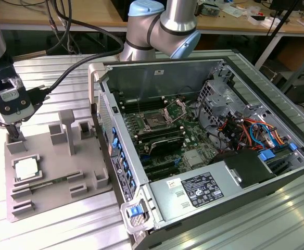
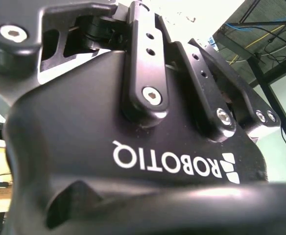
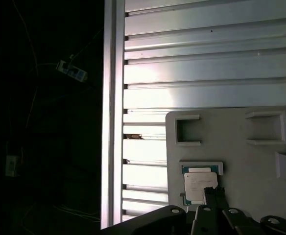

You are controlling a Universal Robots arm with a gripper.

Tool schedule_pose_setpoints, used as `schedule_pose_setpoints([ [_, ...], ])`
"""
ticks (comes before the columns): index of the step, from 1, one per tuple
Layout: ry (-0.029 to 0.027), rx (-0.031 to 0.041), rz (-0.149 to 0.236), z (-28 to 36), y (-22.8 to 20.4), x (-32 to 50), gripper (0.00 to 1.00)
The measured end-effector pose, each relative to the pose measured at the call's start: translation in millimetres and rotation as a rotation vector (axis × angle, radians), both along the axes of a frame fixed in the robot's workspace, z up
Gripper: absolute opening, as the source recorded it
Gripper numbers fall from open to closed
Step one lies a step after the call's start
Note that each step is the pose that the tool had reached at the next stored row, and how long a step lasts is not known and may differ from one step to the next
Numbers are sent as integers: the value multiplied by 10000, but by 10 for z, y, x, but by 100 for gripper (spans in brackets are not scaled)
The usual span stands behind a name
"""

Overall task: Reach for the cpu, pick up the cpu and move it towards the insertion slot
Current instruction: 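Reach for the cpu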

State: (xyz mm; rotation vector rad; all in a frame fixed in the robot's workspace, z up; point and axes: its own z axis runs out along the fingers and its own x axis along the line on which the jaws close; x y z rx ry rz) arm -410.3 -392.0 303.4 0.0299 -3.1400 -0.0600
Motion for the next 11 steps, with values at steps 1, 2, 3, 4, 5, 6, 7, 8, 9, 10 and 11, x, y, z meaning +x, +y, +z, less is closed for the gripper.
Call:
schedule_pose_setpoints([
  [1, 0, 0, 0, -1, 0, 0, 11],
  [2, 0, 0, 0, -74, 0, 0, 11],
  [3, 0, 0, 0, -146, 0, 0, 11],
  [4, 0, 0, 1, -147, 0, 0, 11],
  [5, 0, 0, 0, -149, 0, 0, 11],
  [6, -2, 1, 0, -153, 0, 0, 11],
  [7, -1, 0, 0, -158, 0, 0, 11],
  [8, 0, 0, 0, -162, 0, 0, 11],
  [9, -1, 0, 1, -165, 0, 0, 11],
  [10, 0, 0, 1, -167, 0, 0, 11],
  [11, 0, 0, 0, -169, 0, 0, 11],
])
